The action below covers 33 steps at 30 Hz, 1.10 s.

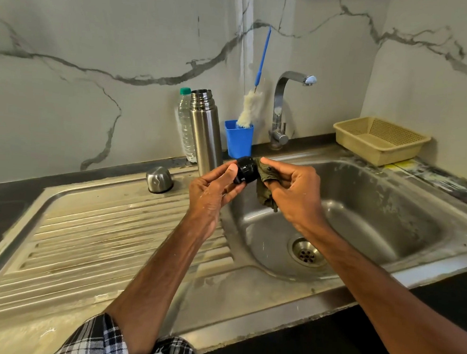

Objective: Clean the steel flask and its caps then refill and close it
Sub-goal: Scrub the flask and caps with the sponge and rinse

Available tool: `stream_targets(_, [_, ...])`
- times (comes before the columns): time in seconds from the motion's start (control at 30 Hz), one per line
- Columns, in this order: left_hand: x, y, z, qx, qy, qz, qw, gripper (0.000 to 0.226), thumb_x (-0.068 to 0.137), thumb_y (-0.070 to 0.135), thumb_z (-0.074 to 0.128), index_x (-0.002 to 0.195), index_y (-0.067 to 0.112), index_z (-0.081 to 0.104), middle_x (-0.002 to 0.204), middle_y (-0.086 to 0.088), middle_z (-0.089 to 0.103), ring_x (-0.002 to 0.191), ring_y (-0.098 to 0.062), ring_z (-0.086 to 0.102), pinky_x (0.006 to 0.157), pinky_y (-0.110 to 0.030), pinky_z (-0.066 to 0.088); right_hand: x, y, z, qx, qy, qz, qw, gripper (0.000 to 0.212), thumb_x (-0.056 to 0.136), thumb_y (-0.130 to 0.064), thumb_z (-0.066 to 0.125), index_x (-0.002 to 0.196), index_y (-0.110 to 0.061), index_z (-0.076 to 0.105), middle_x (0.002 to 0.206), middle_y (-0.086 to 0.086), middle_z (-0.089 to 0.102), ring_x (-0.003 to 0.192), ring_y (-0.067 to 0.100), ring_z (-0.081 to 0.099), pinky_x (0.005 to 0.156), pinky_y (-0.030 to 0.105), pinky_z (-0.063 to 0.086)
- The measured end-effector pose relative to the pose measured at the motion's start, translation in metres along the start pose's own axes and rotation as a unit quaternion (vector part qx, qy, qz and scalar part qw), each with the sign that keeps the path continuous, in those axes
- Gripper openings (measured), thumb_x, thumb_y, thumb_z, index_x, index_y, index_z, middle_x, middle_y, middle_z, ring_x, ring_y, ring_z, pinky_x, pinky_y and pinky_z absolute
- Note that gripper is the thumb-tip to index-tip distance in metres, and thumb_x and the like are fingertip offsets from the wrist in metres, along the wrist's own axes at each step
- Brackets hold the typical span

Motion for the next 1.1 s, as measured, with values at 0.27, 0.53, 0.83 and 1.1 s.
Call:
stream_targets(0.27, [-0.001, 0.0, 0.004, 0.009, -0.011, 0.014, 1.0, 0.032, 0.094, 0.008, 0.068, 0.124, -0.002, 0.067, 0.117, -0.016, 0.074, 0.109, -0.031, 0.072, 0.08, -0.032, 0.062, -0.001, -0.001, -0.001, -0.018, 0.019, -0.012, 1.0, 0.048, 0.084, 0.011, 0.068, 0.126, -0.013, 0.069, 0.119, 0.0, 0.072, 0.101, 0.003, 0.071, 0.085, 0.025, 0.06])
stream_targets(0.53, [0.001, 0.001, 0.003, -0.015, -0.013, 0.006, 1.0, 0.026, 0.095, 0.007, 0.066, 0.12, 0.001, 0.069, 0.113, -0.013, 0.075, 0.109, -0.031, 0.072, 0.08, -0.031, 0.062, -0.006, -0.008, -0.001, -0.04, 0.031, -0.054, 0.997, 0.05, 0.083, 0.01, 0.069, 0.128, -0.013, 0.068, 0.119, -0.001, 0.072, 0.101, 0.005, 0.071, 0.086, 0.028, 0.061])
stream_targets(0.83, [0.004, -0.002, 0.005, 0.027, -0.039, 0.038, 0.998, 0.037, 0.094, 0.011, 0.068, 0.129, -0.003, 0.064, 0.12, -0.018, 0.072, 0.111, -0.033, 0.071, 0.083, -0.031, 0.061, -0.004, -0.008, 0.0, -0.066, 0.047, -0.072, 0.994, 0.05, 0.084, 0.008, 0.069, 0.13, -0.014, 0.067, 0.117, 0.0, 0.073, 0.095, 0.006, 0.072, 0.082, 0.026, 0.061])
stream_targets(1.1, [0.008, -0.002, -0.005, 0.077, -0.049, 0.057, 0.994, 0.038, 0.095, 0.013, 0.068, 0.13, -0.002, 0.064, 0.121, -0.018, 0.072, 0.112, -0.033, 0.07, 0.085, -0.035, 0.061, 0.002, -0.003, 0.005, -0.063, 0.018, -0.04, 0.997, 0.05, 0.086, 0.009, 0.067, 0.13, -0.015, 0.067, 0.115, 0.001, 0.074, 0.09, 0.007, 0.073, 0.077, 0.024, 0.061])
Point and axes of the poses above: each hand's wrist, its own x-axis towards the middle knuckle, its own z-axis out of the palm, y = z × x, the point moved 6 cm from there along x, towards the middle knuckle
